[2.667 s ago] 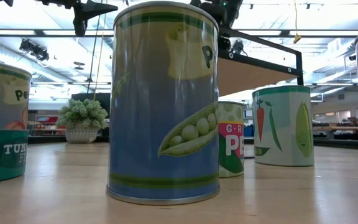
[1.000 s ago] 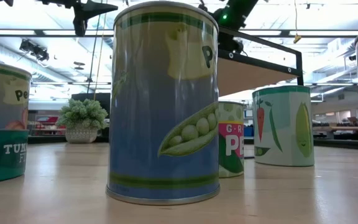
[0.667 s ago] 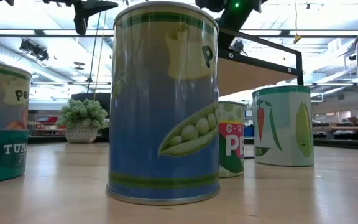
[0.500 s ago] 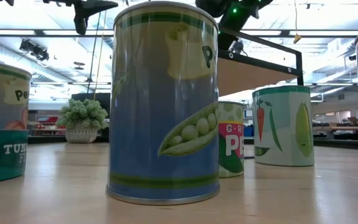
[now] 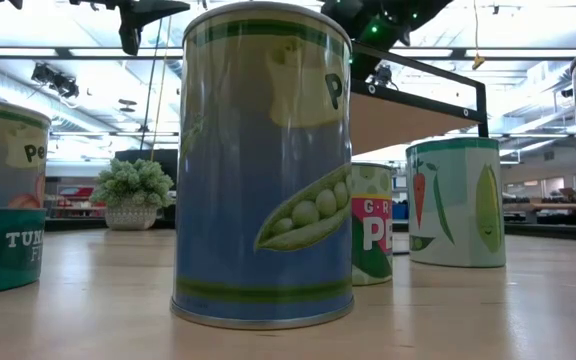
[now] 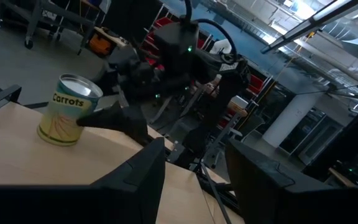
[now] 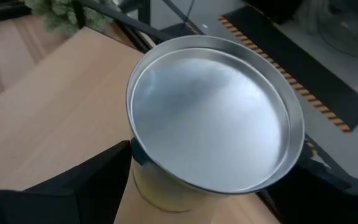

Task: Pick and place cans onto a shelf
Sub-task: Put the blue-yellow can on the shelf

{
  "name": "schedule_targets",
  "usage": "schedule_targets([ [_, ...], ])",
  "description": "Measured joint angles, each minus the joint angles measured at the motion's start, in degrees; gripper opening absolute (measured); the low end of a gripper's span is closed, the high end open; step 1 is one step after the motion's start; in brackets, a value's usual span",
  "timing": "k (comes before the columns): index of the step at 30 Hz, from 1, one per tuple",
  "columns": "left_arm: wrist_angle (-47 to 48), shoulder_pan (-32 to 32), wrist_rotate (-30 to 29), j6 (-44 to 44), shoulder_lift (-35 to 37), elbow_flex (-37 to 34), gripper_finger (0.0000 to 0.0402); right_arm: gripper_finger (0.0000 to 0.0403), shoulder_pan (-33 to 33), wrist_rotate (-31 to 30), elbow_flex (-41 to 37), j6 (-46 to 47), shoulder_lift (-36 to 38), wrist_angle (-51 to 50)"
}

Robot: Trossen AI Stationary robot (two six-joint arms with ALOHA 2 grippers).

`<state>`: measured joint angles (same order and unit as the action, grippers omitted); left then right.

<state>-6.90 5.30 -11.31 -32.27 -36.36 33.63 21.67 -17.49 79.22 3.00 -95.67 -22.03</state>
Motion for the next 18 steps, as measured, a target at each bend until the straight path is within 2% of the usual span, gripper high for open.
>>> schedule_targets([
  [7, -0.25, 0.0, -0.46, -0.02, 0.0, 0.0, 0.0174, 0.035, 1.74, 5.18, 0.06, -3.1, -1.93, 1.7],
  [18, -0.93, -0.02, -0.8, 0.34, 0.0, 0.0, 0.0174, 0.035, 4.14, 5.75, 0.04, -6.04, -2.58, 3.3],
])
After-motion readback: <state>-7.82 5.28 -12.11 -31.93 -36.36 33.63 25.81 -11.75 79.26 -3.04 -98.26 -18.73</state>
